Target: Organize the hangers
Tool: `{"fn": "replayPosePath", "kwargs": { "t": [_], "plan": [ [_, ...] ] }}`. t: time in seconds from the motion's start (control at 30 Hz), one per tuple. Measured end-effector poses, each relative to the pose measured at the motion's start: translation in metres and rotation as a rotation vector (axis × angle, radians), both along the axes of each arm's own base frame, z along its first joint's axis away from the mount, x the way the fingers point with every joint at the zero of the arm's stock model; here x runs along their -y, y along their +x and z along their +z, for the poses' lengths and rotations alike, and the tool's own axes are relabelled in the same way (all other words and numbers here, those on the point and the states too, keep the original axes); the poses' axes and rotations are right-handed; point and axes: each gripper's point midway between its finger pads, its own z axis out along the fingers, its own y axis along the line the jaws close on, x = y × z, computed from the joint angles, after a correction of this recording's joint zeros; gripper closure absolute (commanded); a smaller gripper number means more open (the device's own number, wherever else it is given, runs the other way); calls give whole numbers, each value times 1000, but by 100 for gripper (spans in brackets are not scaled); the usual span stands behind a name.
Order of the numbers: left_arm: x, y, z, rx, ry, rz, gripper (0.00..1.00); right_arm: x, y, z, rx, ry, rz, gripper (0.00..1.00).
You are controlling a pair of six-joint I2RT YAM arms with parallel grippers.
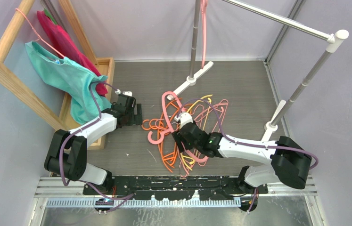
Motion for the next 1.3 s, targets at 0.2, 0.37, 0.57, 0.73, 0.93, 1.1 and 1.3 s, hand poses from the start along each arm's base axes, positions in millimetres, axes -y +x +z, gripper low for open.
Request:
{"fn": "replayPosePath", "kwargs": {
  "t": [0.2,0.37,0.57,0.73,0.93,1.1,1.3],
  "plan": [
    [0,0,0,0,0,0,2,17,-28,-24,-113,-12,10,30],
    [0,0,0,0,0,1,2,18,-32,-27,-136,1,10,36],
    [0,0,2,7,-3,1,2,17,-36,-32,-153,10,14,57],
    [0,1,7,21,-8,1,2,16,-40,-34,-171,22,20,74],
    [0,1,9,27,-11,3,2,13,-39,-14,-143,84,11,86],
    [0,1,9,27,-11,3,2,12,-33,27,-75,193,-19,93],
    [1,1,9,27,-15,2,2,29,-9,110,113,385,-170,93]
  ]
}}
